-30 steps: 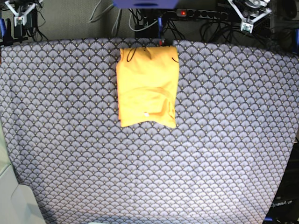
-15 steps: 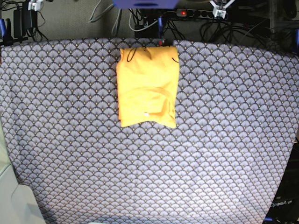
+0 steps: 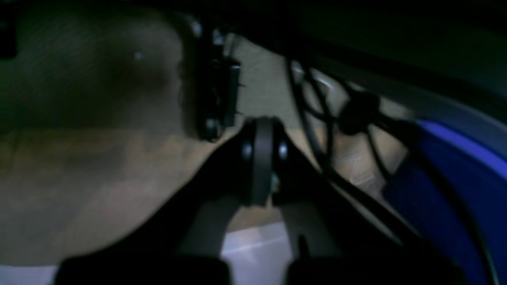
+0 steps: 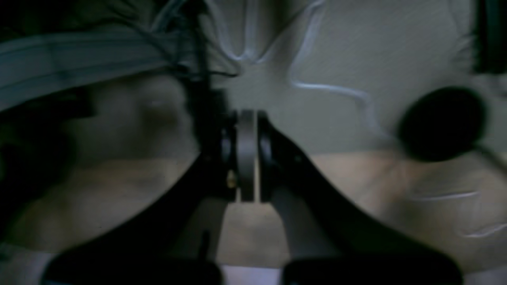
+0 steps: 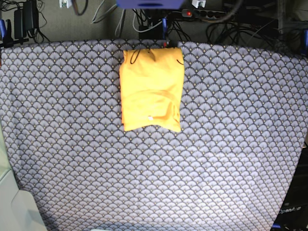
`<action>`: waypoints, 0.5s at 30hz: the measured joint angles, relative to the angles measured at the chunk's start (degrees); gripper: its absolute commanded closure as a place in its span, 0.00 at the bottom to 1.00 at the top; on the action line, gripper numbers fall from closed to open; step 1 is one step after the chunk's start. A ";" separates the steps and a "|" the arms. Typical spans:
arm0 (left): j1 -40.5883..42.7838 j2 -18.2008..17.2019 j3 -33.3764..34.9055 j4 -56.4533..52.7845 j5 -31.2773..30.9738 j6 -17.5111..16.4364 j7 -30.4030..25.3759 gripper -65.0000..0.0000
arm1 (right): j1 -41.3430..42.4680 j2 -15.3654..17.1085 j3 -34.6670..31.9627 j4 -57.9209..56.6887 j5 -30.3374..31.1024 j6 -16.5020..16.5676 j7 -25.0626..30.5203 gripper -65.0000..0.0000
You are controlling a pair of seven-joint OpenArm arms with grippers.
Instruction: Fold the T-shirt properly
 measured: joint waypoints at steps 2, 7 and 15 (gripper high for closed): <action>-1.51 -1.42 0.15 -4.59 0.04 2.86 -2.10 1.00 | 0.39 -1.40 -1.60 -0.31 -0.13 -3.21 -1.40 1.00; -4.92 -3.48 0.33 -9.53 0.33 4.13 -3.26 1.00 | 1.09 -4.72 -2.73 -0.42 -0.50 -4.13 -5.38 1.00; -5.60 -4.74 0.37 -9.20 1.51 4.24 -3.52 1.00 | 1.49 -9.90 -3.02 -0.35 -0.57 -13.88 -6.84 1.00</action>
